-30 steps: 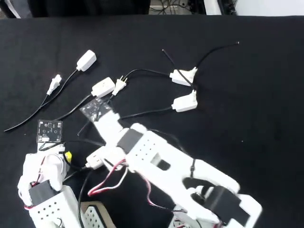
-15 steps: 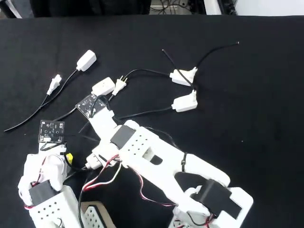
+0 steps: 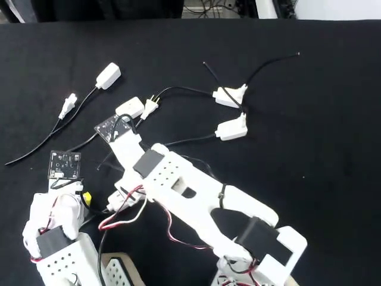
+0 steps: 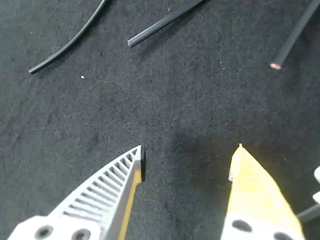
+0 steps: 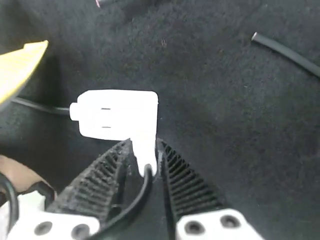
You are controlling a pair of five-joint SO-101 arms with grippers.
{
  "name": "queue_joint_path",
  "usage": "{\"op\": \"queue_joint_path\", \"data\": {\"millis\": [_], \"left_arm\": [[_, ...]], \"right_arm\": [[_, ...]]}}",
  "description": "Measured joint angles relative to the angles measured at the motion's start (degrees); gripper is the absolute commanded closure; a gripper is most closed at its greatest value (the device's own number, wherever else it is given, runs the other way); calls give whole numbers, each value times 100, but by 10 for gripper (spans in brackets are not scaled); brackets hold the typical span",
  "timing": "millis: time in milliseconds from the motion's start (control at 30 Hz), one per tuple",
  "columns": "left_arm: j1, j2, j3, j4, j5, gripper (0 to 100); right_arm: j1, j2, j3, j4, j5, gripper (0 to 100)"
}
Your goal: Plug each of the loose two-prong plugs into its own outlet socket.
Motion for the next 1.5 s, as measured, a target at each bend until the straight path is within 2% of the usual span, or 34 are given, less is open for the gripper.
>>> {"op": "queue_joint_path", "data": {"millis": [500, 1300, 1500], "left_arm": [[0, 0, 0, 0, 0, 722], [0, 0, 0, 0, 0, 722], [0, 0, 0, 0, 0, 722]], "right_arm": [[-26, 18, 264, -246, 0, 987], [9, 35, -475, 879, 0, 987], [9, 554, -765, 976, 0, 987]]}}
